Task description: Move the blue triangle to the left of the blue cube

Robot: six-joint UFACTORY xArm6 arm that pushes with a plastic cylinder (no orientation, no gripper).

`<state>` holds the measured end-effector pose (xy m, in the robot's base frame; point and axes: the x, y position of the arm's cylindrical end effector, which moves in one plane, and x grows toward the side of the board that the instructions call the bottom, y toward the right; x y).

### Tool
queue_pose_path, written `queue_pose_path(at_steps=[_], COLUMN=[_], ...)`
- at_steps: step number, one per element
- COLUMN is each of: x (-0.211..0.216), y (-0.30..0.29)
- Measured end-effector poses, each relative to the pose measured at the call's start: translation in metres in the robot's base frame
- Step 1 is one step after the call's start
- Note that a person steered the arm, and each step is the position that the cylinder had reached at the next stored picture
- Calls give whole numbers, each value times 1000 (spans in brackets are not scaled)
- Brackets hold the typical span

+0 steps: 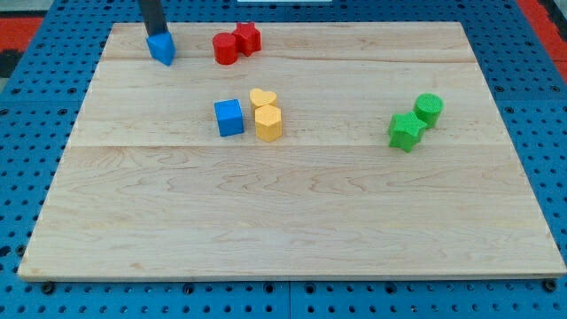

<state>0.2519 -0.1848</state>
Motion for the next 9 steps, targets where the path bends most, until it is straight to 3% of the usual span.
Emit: queue_pose_path(at_steps=[1, 2, 3, 4, 5, 6, 8, 9], x=[27, 6, -8, 70, 117, 111, 93, 118], y=[5, -41, -32, 32, 103, 37, -8, -18])
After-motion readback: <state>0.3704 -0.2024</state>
